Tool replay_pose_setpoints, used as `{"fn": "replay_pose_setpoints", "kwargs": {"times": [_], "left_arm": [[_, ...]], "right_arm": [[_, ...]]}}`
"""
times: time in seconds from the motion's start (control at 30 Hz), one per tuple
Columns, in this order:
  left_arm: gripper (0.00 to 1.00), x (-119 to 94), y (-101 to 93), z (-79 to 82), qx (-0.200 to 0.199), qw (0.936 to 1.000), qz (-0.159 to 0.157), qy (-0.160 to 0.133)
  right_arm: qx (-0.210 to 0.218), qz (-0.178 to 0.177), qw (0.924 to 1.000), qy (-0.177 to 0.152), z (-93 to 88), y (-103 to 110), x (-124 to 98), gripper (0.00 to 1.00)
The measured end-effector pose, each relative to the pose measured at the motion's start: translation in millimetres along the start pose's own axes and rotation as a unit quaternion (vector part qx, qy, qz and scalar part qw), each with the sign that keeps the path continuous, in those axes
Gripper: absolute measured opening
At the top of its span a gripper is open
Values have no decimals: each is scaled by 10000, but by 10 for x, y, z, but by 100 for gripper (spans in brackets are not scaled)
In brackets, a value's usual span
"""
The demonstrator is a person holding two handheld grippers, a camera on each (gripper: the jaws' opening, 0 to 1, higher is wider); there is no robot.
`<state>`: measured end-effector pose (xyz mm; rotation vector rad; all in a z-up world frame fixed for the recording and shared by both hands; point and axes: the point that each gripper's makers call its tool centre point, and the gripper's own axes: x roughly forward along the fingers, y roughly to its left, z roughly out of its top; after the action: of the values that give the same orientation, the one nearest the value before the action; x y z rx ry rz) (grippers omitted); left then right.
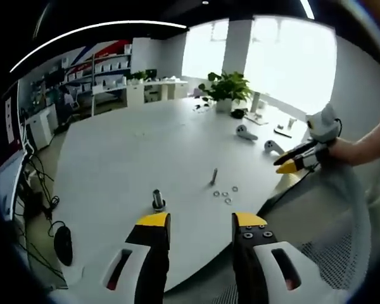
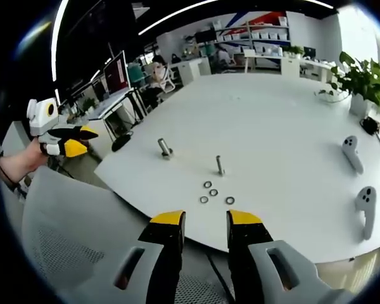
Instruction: Place the washer onto the threaded stud by aligning its center hole with the stud, sliding it down to the base, and recovering from edge contact or off-axis alignment until the washer reaches the visible bottom stop.
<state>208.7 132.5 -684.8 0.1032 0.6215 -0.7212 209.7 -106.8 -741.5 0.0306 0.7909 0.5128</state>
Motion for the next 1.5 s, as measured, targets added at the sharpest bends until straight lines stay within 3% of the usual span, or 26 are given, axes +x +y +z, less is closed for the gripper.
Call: {"fn": "replay_pose_setpoints", "kwargs": {"times": [0.1,0.23,0.47,0.57,1.1,1.5], "left_arm": [[37,-28,-9,-52,213,9997,12,103],[37,-45,50,-102,-39,10000,-33,57],[37,-11,-41,-190,-71,9997,-228,83],[37,-9,-55,-169,90,9997,-234,65],[36,-3,-93,-153,18,9991,-410,-49],[35,20,-123,-198,102,9988,-472,82]], "right_arm": [[-94,11,9999,59,-20,8,7,28],[24,-44,9999,-106,25,-28,-21,28],[-51,-38,10000,8,-8,-4,-8,28],[-39,-37,10000,-25,4,-13,-7,28],[-26,-67,10000,-40,9,-16,-7,29],[109,-80,9998,-159,51,-38,-21,29]]}}
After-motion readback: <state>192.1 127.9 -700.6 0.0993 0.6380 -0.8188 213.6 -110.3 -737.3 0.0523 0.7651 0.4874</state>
